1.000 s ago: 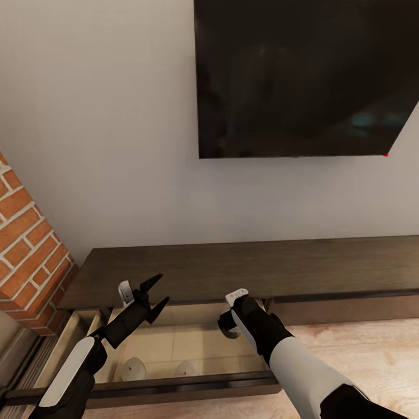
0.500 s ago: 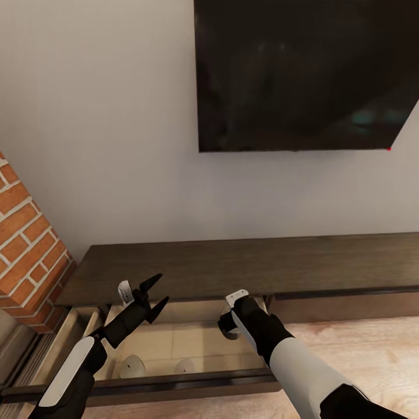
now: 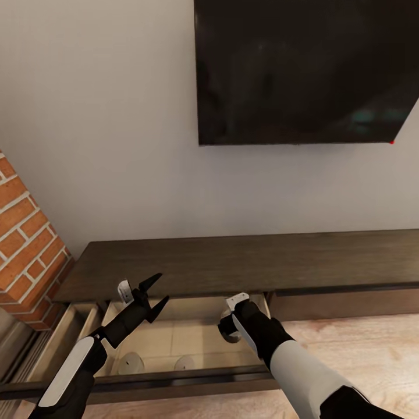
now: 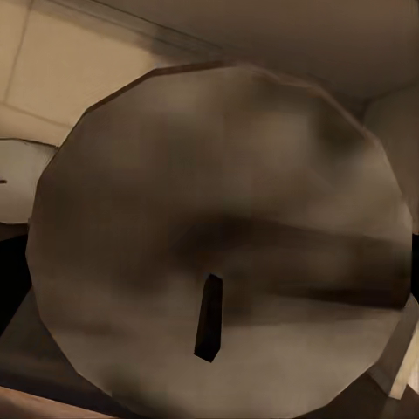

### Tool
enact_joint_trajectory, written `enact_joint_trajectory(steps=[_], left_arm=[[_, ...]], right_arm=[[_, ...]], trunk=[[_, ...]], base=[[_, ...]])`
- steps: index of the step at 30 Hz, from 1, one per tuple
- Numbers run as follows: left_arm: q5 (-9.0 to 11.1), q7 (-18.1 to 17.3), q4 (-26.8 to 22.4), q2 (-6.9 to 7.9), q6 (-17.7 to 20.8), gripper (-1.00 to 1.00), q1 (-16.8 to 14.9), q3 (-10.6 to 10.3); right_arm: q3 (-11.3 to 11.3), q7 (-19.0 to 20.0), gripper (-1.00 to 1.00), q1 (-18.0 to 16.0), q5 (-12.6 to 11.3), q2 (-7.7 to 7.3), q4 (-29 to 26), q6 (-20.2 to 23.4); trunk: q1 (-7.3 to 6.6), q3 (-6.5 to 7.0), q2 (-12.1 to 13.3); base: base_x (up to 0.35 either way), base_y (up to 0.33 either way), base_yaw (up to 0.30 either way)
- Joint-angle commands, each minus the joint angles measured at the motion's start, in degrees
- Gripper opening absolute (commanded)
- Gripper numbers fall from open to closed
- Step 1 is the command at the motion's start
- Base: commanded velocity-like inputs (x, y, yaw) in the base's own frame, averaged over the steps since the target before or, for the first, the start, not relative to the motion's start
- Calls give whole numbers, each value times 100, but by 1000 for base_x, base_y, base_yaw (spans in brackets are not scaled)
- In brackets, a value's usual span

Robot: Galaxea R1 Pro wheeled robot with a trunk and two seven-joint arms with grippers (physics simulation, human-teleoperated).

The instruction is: Place each of the two pumpkins and all three candles from the living room inside a cabinet in the living room (use any cabinet), then make sure every cabinet is closed, and position the cauldron so it is next to a table in the living room.

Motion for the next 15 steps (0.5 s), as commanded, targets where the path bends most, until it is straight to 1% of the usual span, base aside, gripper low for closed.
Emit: enact_joint_trajectory(steps=[1, 8, 10, 13, 15], left_arm=[[15, -16, 1, 4, 8, 100, -3, -7], [16, -16, 3, -3, 10, 100, -3, -32], [16, -16, 6, -8, 12, 100, -3, -45], [16, -16, 3, -12, 16, 100, -3, -53], [15, -16, -4, -13, 16, 100, -3, -55]], right_arm=[[14, -35, -100, -5, -37, 0, 38, 14], [-4, -43, -100, -28, -36, 0, 387, -31], [-4, -43, -100, -42, -34, 0, 538, -188], [-4, -46, -100, -54, -32, 0, 892, -534], [-4, -44, -100, -57, -25, 0, 955, -590]], trunk=[[22, -23, -44], [175, -148, -325], [219, -184, -405], [285, -238, -525], [329, -274, -605]], base=[[0, 0, 0], [0, 0, 0], [0, 0, 0], [0, 0, 0], [0, 0, 0]])
